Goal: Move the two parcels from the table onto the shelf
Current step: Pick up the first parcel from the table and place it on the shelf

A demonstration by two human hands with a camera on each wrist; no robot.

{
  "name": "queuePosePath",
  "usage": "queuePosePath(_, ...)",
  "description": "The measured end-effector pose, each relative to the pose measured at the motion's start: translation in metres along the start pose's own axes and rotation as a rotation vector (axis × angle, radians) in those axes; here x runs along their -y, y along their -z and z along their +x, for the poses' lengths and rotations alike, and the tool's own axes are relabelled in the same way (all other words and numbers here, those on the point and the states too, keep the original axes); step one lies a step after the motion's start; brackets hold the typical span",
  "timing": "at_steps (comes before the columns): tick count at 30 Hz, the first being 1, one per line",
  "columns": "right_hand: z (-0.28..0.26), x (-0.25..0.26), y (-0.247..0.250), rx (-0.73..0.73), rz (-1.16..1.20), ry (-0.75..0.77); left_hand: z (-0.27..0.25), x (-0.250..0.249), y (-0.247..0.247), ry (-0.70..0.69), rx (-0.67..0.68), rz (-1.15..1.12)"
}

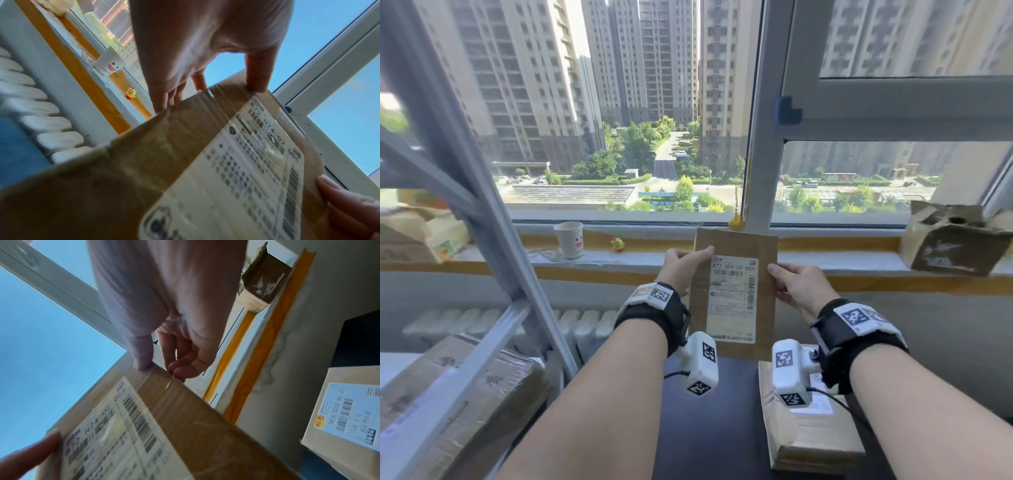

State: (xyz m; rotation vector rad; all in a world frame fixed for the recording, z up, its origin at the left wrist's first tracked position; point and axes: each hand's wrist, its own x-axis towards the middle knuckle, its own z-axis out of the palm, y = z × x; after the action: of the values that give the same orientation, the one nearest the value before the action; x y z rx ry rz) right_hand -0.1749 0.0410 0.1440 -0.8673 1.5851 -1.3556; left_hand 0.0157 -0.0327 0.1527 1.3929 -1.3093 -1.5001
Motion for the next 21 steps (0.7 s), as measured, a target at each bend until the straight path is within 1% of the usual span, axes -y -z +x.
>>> queuePosePath(8, -0.003, -0.003, 0.01, -0.022, 0.098, -0.004, -0.008, 0.006, -0.002, 0.018, 0.085, -0.015)
queuePosePath(10, -0.003, -0.004, 0.011, -0.03, 0.088, -0.003, -0.009, 0.009, -0.003, 0.016, 0.096, -0.022)
queuePosePath(15, -0.008, -0.007, 0.013, -0.058, 0.041, 0.015, -0.018, 0.012, -0.007, 0.04, 0.174, -0.037)
queuePosePath(18, -0.009, -0.011, 0.013, -0.073, 0.031, 0.021, -0.017, 0.016, -0.006, 0.039, 0.183, -0.047)
queuePosePath(21, -0.014, -0.013, 0.013, -0.058, -0.004, -0.036, -0.014, 0.019, -0.003, 0.026, 0.18, -0.043)
